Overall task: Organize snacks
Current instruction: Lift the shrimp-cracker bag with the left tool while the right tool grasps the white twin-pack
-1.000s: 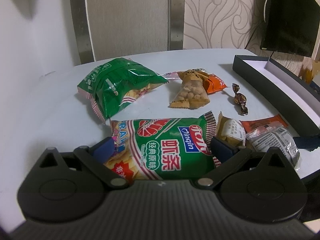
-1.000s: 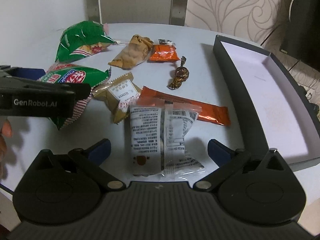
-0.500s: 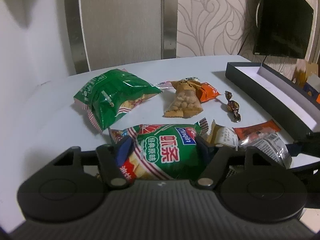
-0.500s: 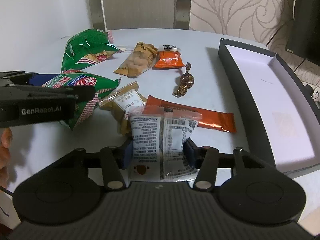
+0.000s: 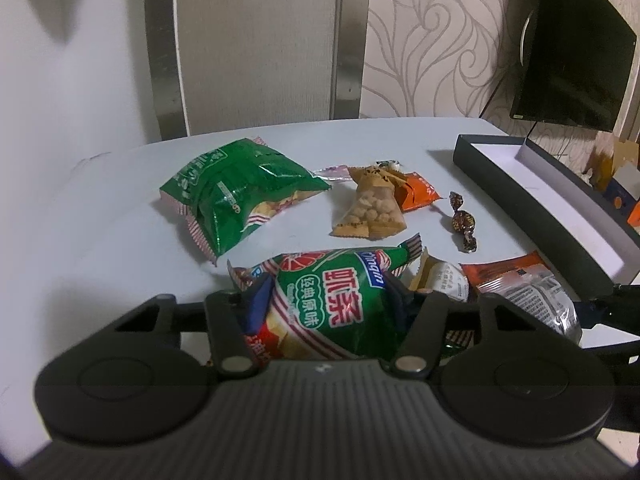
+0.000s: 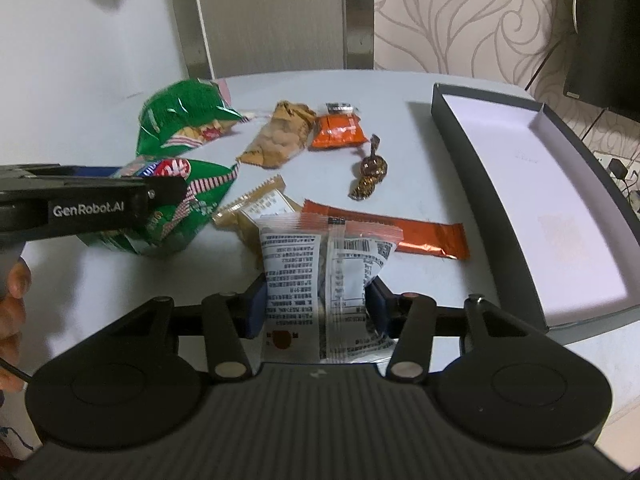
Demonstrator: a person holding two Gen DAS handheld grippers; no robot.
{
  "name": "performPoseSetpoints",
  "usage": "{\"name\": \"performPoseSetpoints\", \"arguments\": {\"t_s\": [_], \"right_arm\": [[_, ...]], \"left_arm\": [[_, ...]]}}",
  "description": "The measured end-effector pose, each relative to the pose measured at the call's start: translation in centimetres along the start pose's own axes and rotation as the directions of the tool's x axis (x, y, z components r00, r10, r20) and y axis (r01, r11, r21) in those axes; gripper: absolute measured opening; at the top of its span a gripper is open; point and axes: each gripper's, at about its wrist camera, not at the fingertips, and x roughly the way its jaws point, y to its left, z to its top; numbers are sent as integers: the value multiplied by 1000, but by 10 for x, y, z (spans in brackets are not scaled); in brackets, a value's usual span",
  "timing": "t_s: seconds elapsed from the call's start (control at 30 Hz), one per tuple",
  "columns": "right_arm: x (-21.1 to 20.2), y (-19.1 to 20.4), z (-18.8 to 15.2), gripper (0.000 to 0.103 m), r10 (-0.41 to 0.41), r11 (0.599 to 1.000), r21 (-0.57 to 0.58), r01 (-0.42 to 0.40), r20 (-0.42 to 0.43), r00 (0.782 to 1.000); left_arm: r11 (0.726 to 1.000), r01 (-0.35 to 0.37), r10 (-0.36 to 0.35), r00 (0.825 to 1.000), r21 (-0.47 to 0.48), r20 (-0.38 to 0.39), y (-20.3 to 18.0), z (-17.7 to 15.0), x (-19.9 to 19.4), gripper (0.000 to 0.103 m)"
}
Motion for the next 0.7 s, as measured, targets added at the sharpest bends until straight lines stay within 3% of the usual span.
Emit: {"name": "performPoseSetpoints", "arguments": {"t_s": [0.7], "right_arm": [[-48, 15, 7, 56, 63, 998, -22, -62, 74, 995]], "left_arm": [[1000, 1, -3, 999, 24, 53, -5, 23, -28, 59]]}}
